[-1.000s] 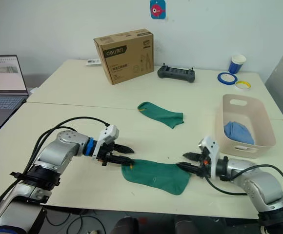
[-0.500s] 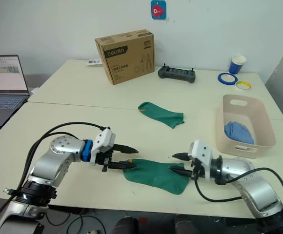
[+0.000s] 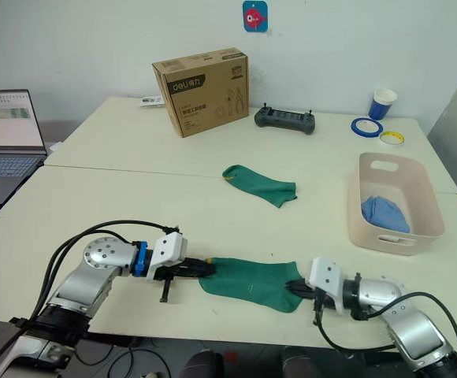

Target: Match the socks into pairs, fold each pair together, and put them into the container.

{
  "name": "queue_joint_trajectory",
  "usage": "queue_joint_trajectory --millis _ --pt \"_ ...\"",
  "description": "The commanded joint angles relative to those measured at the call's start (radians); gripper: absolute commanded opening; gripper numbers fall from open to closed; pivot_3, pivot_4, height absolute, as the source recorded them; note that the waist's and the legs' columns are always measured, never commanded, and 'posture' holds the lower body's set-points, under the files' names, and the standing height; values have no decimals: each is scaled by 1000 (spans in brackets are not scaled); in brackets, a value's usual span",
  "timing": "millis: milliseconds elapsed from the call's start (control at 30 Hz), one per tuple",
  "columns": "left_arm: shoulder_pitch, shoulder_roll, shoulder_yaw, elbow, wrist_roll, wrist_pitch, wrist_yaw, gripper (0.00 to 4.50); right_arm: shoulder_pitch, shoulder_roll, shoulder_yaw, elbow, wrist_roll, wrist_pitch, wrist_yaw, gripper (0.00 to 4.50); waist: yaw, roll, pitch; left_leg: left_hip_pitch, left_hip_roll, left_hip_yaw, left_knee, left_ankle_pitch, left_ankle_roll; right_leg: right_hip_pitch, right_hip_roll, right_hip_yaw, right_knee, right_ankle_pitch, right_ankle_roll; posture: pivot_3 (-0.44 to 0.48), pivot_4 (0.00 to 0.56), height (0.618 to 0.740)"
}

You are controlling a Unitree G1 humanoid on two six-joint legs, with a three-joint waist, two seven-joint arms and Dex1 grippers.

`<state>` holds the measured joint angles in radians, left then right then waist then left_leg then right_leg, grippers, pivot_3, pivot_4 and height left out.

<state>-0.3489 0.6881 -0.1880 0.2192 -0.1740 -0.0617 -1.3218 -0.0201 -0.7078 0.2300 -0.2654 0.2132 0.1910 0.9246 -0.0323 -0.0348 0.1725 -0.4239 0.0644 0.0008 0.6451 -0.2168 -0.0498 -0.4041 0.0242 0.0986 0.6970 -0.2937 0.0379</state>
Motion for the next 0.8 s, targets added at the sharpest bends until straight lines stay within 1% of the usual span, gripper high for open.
queue_joint_trajectory --millis 33,100,233,333,433,533,633,800 --pt "5 11 4 45 20 -39 1 59 18 -27 -45 -15 5 -3 13 0 0 0 0 0 0 0 0 0 0 0 0 0 0 0 0 0 150 740" --pt "-1 6 12 39 -1 -27 0 59 39 -41 -66 -33 21 -1 22 0 0 0 0 2 0 0 0 0 0 1 0 0 0 0 0 0 150 740" --pt "-17 10 45 -15 -79 25 -31 59 55 -34 -130 -141 135 82 23 0 -3 0 0 2 0 1 0 0 0 1 0 1 1 0 0 0 150 740" --pt "-16 20 56 -69 -118 53 -61 59 43 -34 -130 -191 151 117 17 0 -5 0 0 2 0 0 0 0 0 1 0 0 1 0 0 0 150 740" --pt "1 21 47 -134 -135 76 -67 59 17 -11 -97 -194 128 133 -5 0 -3 0 0 2 0 0 0 0 0 1 0 1 1 0 0 0 150 740" --pt "26 6 13 -189 -118 71 -70 59 5 15 -45 -173 92 125 -8 0 -3 0 0 2 0 1 0 0 0 1 0 1 0 0 0 0 150 740" --pt "36 -3 -24 -151 -48 -5 -59 59 -1 31 1 -144 68 136 -3 0 0 0 0 2 0 1 0 0 0 1 0 1 0 0 0 0 150 740" --pt "53 14 -50 -91 27 -57 -39 59 35 -19 60 -150 13 133 28 0 0 0 0 2 0 1 0 0 0 1 0 1 0 0 0 0 150 740"
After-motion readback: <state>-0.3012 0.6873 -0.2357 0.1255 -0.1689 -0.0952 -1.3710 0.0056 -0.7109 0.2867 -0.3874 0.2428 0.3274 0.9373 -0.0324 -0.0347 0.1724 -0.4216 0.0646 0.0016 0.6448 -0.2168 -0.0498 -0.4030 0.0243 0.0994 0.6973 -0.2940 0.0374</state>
